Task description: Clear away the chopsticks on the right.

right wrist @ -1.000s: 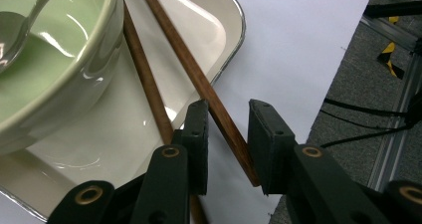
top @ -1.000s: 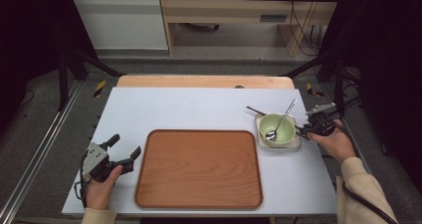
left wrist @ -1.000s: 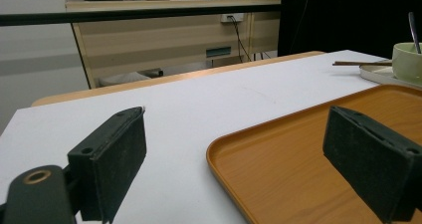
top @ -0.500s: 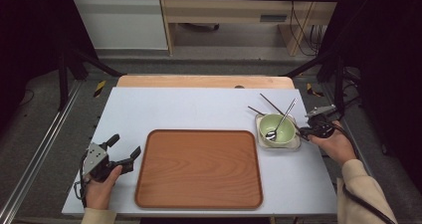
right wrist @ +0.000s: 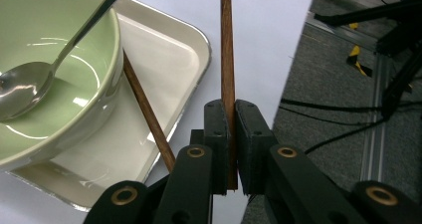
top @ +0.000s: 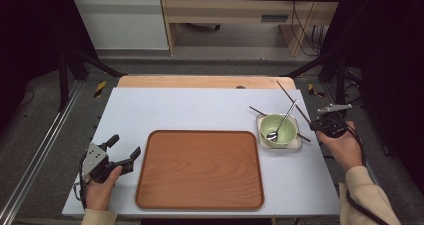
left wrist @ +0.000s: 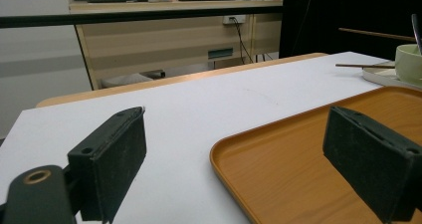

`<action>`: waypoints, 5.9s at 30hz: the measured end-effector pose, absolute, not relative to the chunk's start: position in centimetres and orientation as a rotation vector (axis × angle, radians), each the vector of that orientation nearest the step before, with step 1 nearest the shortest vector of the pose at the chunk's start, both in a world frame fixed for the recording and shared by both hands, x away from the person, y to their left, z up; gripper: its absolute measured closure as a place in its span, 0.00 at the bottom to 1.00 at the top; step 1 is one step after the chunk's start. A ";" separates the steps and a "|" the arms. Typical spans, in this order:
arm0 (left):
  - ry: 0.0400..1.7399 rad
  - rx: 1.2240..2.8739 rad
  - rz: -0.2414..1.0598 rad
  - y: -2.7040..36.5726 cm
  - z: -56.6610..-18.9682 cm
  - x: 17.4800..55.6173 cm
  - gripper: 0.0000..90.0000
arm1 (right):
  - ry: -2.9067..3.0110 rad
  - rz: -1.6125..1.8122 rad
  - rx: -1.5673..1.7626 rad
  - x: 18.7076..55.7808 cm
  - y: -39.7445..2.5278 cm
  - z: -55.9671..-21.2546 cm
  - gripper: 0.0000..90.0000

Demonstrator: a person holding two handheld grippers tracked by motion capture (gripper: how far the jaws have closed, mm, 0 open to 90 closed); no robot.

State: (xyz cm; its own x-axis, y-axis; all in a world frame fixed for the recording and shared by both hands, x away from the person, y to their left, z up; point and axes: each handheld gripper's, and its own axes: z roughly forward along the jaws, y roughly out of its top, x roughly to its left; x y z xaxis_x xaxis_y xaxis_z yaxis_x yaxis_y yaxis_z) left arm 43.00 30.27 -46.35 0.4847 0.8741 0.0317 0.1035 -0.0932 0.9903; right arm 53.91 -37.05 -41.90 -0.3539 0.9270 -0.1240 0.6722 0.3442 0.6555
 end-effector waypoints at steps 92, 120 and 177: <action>0.871 1.546 0.816 30.5 -46.5 42.7 0.11 | 2.320 0.872 1.508 37.2 -17.3 -45.8 0.94; 0.873 1.540 0.818 30.7 -46.5 42.8 0.11 | 2.289 0.896 1.437 37.4 -17.3 -45.7 0.80; 0.892 1.527 0.825 31.2 -46.6 43.0 0.11 | 1.697 1.108 1.370 38.5 -28.2 -44.4 0.19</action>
State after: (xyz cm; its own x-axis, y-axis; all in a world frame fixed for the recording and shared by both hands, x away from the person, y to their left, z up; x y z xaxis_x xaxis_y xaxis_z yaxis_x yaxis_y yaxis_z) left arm 42.97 31.17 -46.64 0.4686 0.8829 0.0293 0.0984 -0.0851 0.9915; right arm 38.51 -28.17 -44.41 -0.2137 0.9769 0.0040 0.3967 0.0830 0.9142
